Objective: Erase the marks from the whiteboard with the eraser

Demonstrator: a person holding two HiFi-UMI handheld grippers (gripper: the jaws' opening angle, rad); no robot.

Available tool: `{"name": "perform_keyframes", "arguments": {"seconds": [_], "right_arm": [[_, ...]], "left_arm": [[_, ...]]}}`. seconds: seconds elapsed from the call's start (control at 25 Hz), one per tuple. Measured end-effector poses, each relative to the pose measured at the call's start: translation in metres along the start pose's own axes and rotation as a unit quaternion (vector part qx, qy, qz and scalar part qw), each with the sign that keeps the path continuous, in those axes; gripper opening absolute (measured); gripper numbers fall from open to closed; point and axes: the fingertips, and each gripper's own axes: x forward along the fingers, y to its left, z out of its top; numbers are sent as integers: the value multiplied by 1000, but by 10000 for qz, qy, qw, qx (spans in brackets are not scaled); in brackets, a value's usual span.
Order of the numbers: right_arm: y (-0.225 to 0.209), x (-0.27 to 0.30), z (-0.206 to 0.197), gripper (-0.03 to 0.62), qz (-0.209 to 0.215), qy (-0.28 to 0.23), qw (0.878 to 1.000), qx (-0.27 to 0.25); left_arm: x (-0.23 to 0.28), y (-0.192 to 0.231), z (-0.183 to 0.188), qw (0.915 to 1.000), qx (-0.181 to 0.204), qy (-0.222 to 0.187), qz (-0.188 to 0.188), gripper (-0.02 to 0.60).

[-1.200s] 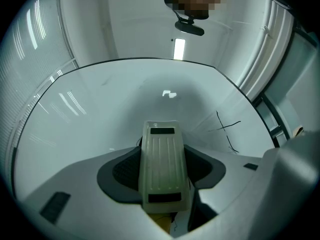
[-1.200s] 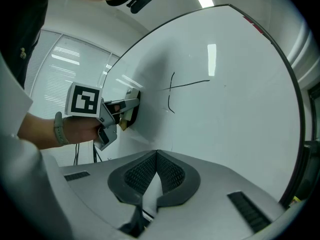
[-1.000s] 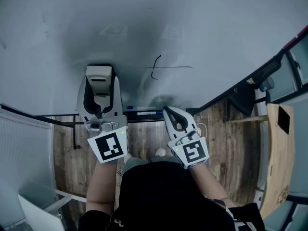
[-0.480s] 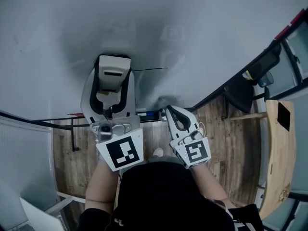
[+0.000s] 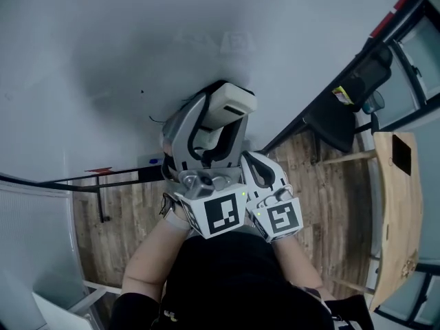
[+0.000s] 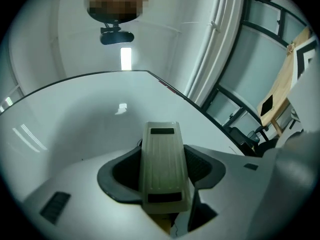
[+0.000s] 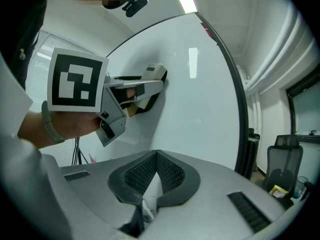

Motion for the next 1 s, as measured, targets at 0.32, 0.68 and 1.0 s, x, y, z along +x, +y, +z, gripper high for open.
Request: {"name": "perform_keyframes", "arguments": {"seconds": [0.32, 0.68, 1.0], "right_arm": [[-21, -12, -9, 26, -235, 96, 9996, 104], [5, 2, -8, 28, -61, 319, 9995, -6], [55, 26, -8, 26, 397, 342, 9986, -60]], "left_arm": [[6, -25, -1, 9996, 125, -60, -250, 256], [-18, 21, -20, 9999, 25, 46, 133, 259], [-62, 86, -65, 9970, -50, 456, 619, 259]]}}
